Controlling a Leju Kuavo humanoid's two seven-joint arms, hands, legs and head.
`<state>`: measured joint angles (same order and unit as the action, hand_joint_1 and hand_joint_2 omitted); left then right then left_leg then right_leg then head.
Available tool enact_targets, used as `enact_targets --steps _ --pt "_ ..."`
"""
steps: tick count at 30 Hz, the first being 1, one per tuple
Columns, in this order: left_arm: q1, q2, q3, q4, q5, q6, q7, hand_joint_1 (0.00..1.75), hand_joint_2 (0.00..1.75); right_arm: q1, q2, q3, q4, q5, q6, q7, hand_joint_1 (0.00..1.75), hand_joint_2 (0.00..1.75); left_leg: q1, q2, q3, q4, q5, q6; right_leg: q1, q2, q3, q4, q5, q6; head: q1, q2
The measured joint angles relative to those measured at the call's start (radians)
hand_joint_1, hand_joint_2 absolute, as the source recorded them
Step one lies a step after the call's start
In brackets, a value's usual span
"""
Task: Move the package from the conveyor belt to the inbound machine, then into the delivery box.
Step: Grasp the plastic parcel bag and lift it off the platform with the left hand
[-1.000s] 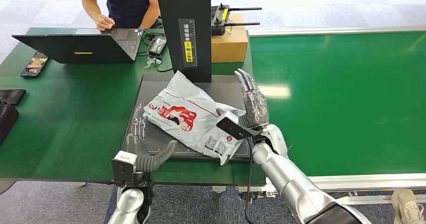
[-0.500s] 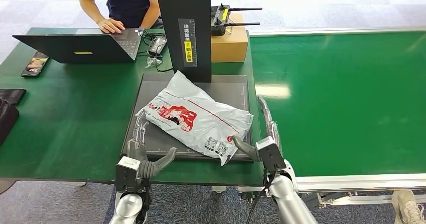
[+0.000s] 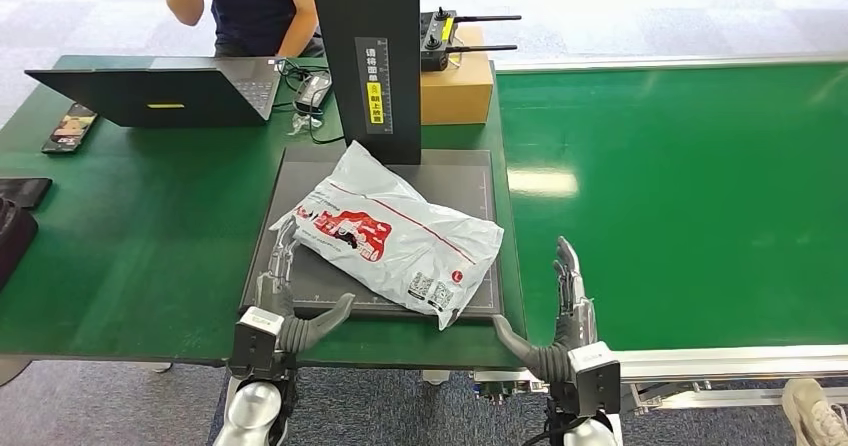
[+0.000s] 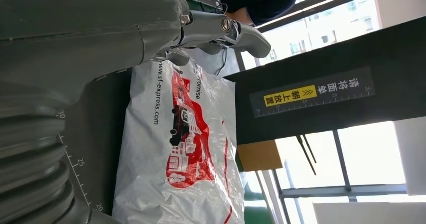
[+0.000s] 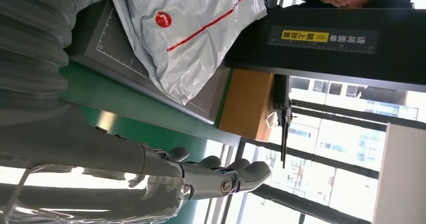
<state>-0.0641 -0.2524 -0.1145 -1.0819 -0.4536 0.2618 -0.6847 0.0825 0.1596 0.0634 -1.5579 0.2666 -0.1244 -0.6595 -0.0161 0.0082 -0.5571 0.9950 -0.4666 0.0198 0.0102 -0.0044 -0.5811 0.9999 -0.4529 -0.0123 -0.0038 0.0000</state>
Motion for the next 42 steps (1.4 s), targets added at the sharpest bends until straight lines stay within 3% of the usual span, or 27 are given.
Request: enact_targets --steps 19,30,35,42 --pt "-0.006 -0.005 0.015 0.0 -0.009 -0.003 0.0 0.0 1.75 0.036 0.022 -0.026 -0.056 0.01 0.005 -0.003 0.0 1.75 0.0 0.0 0.001 0.0 0.0 0.0 0.0 0.0 0.001 0.0 0.0 0.0 0.0 0.0" --pt "-0.043 -0.005 0.016 0.0 -0.124 0.034 0.022 0.0 1.75 0.06 0.071 -0.056 -0.124 0.09 0.058 -0.025 0.0 1.75 0.0 0.0 0.001 0.0 0.0 0.0 0.0 0.0 0.001 0.0 0.0 0.0 0.0 0.0" --pt "-0.123 0.014 0.006 -0.036 -0.311 0.127 0.067 0.0 1.75 0.098 0.08 -0.082 -0.153 0.096 0.069 -0.032 0.0 1.75 0.0 0.0 0.001 0.0 0.0 0.0 0.0 0.0 0.001 0.0 0.0 0.0 0.0 0.0" --pt "-0.246 0.047 -0.043 -0.094 -0.479 0.118 0.159 0.0 1.75 0.127 0.086 -0.11 -0.175 0.088 0.085 -0.034 0.0 1.75 0.0 0.0 0.002 0.0 0.001 0.0 0.0 0.0 0.002 0.0 0.0 0.0 0.0 0.0"
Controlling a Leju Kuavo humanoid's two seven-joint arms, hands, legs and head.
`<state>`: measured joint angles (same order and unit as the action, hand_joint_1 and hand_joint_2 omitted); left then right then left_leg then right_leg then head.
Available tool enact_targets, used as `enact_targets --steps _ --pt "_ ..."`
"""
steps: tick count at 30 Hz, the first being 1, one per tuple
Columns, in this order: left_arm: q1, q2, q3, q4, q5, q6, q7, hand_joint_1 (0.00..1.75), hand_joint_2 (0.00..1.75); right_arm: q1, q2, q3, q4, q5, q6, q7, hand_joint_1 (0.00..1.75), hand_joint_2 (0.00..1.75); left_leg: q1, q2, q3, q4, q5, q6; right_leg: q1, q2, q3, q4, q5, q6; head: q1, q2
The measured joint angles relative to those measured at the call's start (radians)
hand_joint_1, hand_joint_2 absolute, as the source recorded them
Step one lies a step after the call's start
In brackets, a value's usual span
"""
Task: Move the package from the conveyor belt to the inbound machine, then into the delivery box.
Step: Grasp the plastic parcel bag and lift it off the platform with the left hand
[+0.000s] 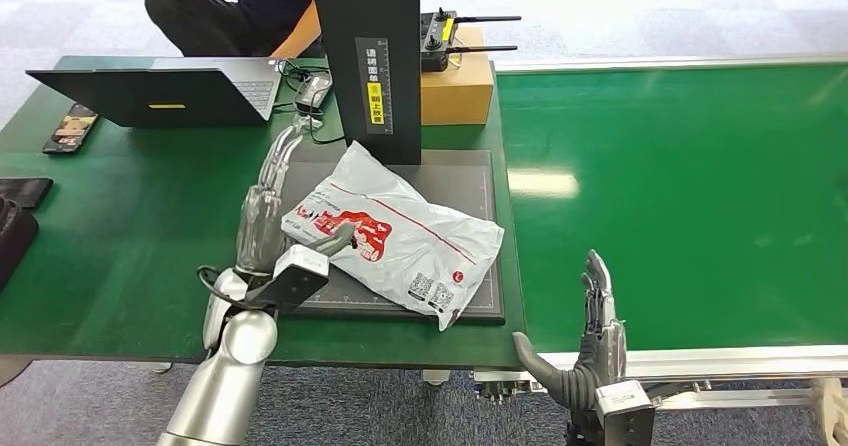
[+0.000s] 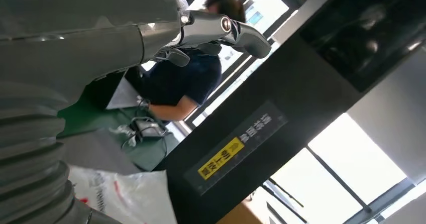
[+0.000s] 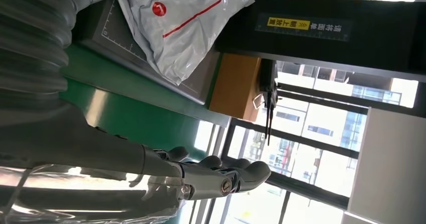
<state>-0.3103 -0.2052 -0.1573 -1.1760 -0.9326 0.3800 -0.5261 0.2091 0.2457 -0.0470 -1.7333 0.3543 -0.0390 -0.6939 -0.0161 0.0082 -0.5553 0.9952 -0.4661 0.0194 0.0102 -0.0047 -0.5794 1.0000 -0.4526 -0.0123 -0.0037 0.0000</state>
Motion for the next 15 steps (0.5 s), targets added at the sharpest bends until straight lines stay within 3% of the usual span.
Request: enact_targets --steps 8,15 --pt "-0.122 0.031 -0.111 0.04 -0.217 -0.047 0.106 0.0 1.75 0.026 0.0 -0.014 -0.01 -0.014 0.032 -0.002 0.0 1.75 0.0 0.0 0.0 0.0 0.0 0.0 0.0 0.0 0.0 0.0 0.0 0.0 0.0 0.0" --pt "-0.277 0.047 -0.222 0.249 -0.258 -0.151 0.13 0.0 1.75 0.041 0.0 -0.016 -0.015 -0.023 0.05 -0.003 0.0 1.75 0.0 0.0 0.0 0.0 0.0 0.0 0.0 0.0 0.0 0.0 0.0 0.0 0.0 0.0"
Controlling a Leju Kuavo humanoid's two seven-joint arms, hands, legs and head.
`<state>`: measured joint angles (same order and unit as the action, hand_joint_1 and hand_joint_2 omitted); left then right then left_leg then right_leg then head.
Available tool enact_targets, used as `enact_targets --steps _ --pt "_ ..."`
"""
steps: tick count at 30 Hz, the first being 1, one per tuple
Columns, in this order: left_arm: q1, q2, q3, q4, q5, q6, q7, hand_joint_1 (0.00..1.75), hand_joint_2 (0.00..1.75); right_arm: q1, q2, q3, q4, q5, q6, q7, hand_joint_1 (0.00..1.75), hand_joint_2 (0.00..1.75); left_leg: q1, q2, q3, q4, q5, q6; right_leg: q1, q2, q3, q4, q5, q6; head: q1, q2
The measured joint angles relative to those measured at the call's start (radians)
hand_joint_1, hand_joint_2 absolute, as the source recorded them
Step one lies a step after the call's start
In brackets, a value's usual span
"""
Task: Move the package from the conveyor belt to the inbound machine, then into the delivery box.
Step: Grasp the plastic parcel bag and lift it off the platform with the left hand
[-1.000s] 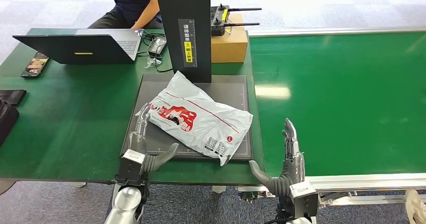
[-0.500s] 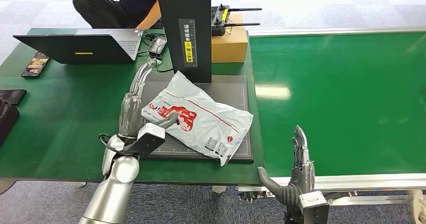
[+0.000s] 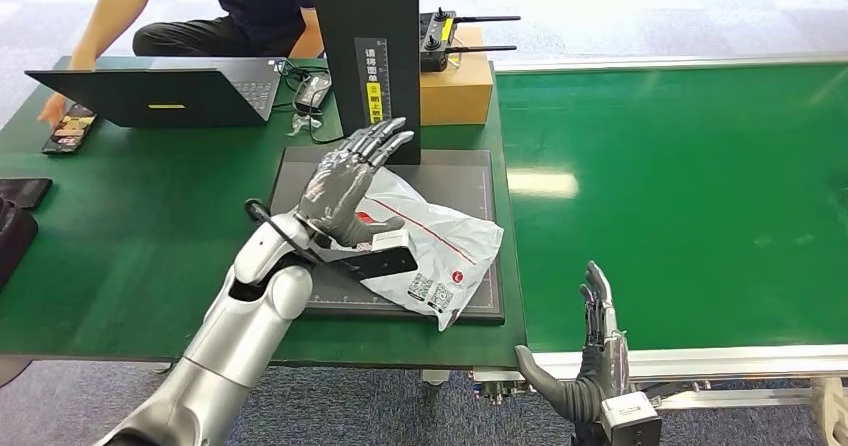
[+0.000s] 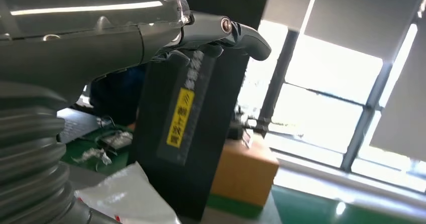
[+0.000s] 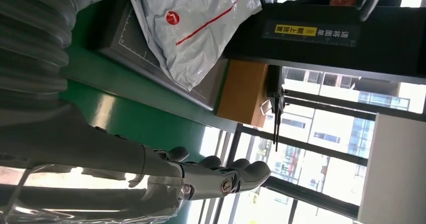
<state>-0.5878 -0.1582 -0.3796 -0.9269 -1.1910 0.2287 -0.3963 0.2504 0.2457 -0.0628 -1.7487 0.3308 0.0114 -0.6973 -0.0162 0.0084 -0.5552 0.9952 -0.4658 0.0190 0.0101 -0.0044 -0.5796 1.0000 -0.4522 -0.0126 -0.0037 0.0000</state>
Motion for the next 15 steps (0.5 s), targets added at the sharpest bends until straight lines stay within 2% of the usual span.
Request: enact_targets --steps 7,15 --pt "-0.158 0.01 -0.071 0.254 0.037 -0.095 -0.002 0.0 1.75 0.004 -0.001 0.0 0.0 -0.02 0.003 0.0 0.0 1.75 0.0 0.0 0.0 0.0 0.0 0.0 0.0 0.0 0.0 0.0 0.0 0.0 0.0 0.0" --pt "-0.25 0.022 -0.12 0.421 0.043 -0.212 0.028 0.0 1.75 0.004 -0.002 0.0 0.0 -0.023 0.002 0.0 0.0 1.75 0.0 0.0 0.0 0.0 0.0 0.0 0.0 0.0 0.0 0.0 0.0 -0.001 0.0 0.0"
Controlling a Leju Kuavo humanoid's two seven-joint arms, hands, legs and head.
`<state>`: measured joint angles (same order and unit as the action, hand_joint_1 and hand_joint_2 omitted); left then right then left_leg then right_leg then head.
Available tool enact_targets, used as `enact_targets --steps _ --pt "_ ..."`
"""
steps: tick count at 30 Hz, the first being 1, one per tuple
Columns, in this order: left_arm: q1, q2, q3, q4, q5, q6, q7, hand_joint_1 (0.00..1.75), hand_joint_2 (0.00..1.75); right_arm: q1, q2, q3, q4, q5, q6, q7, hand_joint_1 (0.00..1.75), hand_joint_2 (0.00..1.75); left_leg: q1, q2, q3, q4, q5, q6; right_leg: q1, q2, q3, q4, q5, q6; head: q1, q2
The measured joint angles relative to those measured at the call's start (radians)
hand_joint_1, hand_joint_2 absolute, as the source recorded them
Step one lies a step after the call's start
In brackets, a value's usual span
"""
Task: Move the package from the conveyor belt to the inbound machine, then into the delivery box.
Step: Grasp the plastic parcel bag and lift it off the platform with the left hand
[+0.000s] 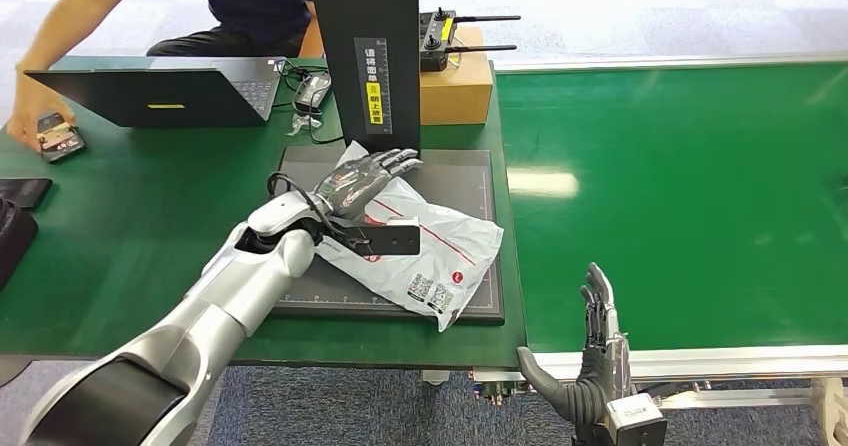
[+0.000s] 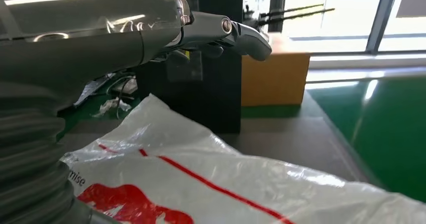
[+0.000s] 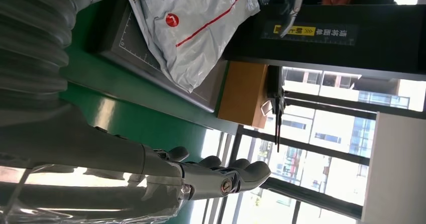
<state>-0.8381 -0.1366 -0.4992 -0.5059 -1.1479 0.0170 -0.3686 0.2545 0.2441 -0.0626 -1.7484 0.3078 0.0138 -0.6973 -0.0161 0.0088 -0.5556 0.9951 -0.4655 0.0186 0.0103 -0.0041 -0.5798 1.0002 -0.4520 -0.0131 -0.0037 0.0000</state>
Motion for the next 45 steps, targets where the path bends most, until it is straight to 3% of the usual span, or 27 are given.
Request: enact_targets --steps 12,20,21,24,25,45 --pt "-0.066 0.034 -0.055 0.118 -0.004 -0.235 0.098 0.0 1.75 -0.001 0.0 0.0 0.004 -0.007 0.003 0.0 0.0 1.75 0.0 0.0 0.0 0.0 0.0 0.0 0.0 0.0 0.0 0.0 0.0 0.0 0.0 0.0" --pt "-0.071 0.049 -0.076 0.148 0.003 -0.266 0.104 0.01 1.75 -0.002 -0.001 0.0 0.01 -0.011 0.006 0.0 0.0 1.75 0.0 0.0 0.0 0.0 0.0 0.0 0.0 0.0 0.0 0.0 0.0 0.0 0.0 0.0" --pt "-0.071 0.05 -0.078 0.15 0.005 -0.266 0.104 0.21 1.75 -0.002 -0.002 0.0 0.011 -0.008 0.004 0.0 0.0 1.75 0.0 0.0 0.0 0.0 0.0 0.0 0.0 0.0 0.0 0.0 0.0 0.0 0.0 0.0" --pt "-0.071 0.053 -0.083 0.155 0.008 -0.265 0.102 1.51 1.75 -0.002 -0.002 0.0 0.013 0.005 -0.001 0.0 0.0 1.75 0.0 0.0 0.0 0.0 0.0 0.0 0.0 0.0 0.0 0.0 0.0 0.0 0.0 0.0" --pt "-0.07 0.054 -0.084 0.156 0.009 -0.263 0.101 1.75 1.75 -0.002 -0.002 0.0 0.014 0.008 -0.002 0.0 0.0 1.75 0.0 0.0 0.0 0.0 0.0 0.0 0.0 0.0 0.0 0.0 0.0 0.0 0.0 0.0" --pt "-0.075 0.065 -0.087 0.156 0.064 -0.165 0.069 1.75 1.75 -0.002 -0.002 0.0 0.016 0.036 -0.022 0.001 0.0 1.75 0.0 0.0 0.001 0.0 0.0 -0.001 0.0 0.0 0.001 0.0 0.0 0.0 0.0 0.0"
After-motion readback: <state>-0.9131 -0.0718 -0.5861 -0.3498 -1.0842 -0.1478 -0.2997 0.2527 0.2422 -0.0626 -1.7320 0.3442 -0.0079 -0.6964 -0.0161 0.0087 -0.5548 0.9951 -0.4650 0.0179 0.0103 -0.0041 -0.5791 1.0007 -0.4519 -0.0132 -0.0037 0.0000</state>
